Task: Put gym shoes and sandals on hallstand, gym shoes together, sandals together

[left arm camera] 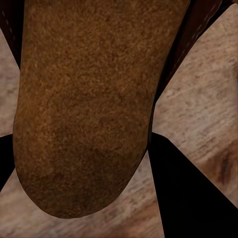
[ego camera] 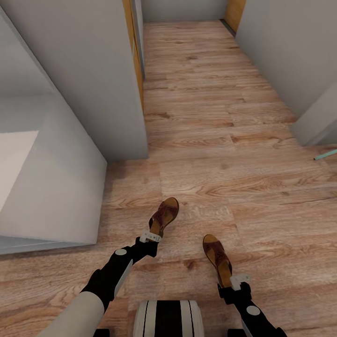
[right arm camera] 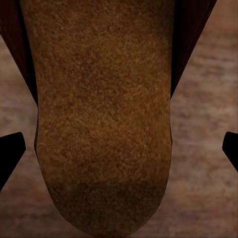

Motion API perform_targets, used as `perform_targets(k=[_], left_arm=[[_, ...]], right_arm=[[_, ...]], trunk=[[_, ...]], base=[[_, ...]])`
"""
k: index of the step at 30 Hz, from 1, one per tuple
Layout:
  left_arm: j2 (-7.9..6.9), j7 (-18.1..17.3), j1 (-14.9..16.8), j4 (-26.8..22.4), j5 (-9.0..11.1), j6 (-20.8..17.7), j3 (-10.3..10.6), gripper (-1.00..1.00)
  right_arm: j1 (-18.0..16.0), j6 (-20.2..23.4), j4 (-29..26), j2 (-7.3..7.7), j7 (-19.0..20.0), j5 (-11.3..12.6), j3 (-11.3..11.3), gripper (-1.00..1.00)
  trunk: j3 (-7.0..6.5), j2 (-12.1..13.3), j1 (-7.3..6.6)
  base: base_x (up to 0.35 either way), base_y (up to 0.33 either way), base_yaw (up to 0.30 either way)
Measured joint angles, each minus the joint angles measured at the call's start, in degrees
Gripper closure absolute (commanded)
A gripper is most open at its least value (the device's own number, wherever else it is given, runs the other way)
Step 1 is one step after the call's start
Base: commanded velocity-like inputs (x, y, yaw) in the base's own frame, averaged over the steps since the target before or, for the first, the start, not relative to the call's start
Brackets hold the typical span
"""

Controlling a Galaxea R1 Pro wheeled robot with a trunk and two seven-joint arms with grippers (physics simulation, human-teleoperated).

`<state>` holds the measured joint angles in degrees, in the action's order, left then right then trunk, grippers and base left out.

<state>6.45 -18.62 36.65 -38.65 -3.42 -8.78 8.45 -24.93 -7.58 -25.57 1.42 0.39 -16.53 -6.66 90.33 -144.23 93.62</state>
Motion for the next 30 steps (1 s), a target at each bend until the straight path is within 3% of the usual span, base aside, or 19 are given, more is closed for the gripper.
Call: perform_targets(k=[1,2,30], left_arm=[[-0.01,0.0,0.0,0.0,0.0,0.0,0.0,1.0],[0.0,0.0,0.0,0.0,0.0,0.0,0.0,1.0],[-0.22,0.5,-0.1,-0.8,-0.1,0.0,-0.1,1.0]], right_arm=[[0.0,0.0,0.0,0.01,0.0,0.0,0.0,-1.0],[0.0,0.0,0.0,0.01,0.0,0.0,0.0,1.0],[0.0,0.0,0.2,0.03,0.0,0.0,0.1,1.0]], trunk=[[0.0,0.0,0.0],[0.0,0.0,0.0],[-0.22,0.0,-0.03]], base=[[0.002,0.0,0.0],[0.001,0.0,0.0],[0.0,0.0,0.0]])
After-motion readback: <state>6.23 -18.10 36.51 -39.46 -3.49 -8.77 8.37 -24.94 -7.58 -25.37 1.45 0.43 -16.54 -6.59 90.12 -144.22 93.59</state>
